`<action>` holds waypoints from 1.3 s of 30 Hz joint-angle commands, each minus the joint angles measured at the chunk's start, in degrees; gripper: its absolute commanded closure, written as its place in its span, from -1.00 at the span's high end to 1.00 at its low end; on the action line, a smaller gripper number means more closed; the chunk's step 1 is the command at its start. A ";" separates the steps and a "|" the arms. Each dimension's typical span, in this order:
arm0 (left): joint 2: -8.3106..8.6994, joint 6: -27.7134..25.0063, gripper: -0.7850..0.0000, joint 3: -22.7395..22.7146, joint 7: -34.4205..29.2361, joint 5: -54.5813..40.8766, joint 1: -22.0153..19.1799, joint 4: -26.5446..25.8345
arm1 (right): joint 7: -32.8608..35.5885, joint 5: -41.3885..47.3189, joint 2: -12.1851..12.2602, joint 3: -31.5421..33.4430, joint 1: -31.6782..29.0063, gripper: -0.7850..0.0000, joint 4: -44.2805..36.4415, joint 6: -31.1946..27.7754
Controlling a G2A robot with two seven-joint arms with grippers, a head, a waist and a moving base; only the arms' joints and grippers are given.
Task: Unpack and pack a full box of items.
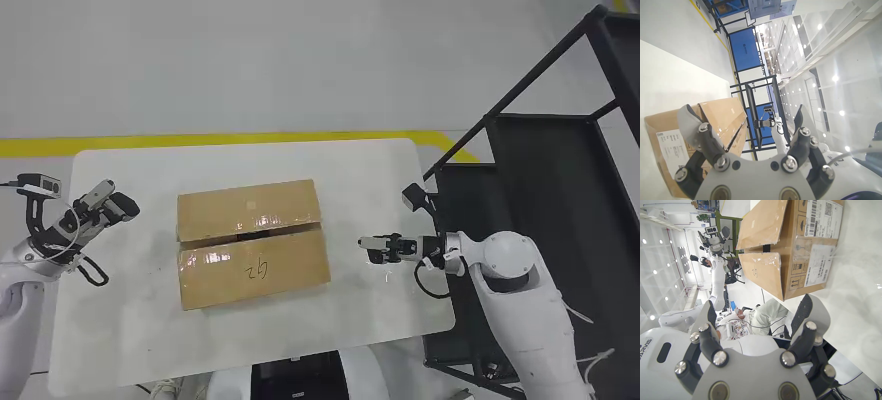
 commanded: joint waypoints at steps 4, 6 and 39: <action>0.00 0.00 1.00 0.00 0.00 0.00 0.00 0.00 | 0.01 -0.01 0.00 0.00 0.00 1.00 0.00 0.00; 0.00 0.00 1.00 0.00 0.00 0.00 0.00 0.00 | 0.01 -0.01 0.00 0.00 0.00 1.00 0.00 0.00; 0.00 0.00 1.00 0.00 0.00 0.00 0.00 0.00 | 0.93 5.81 -1.63 -21.94 21.08 1.00 22.05 -11.86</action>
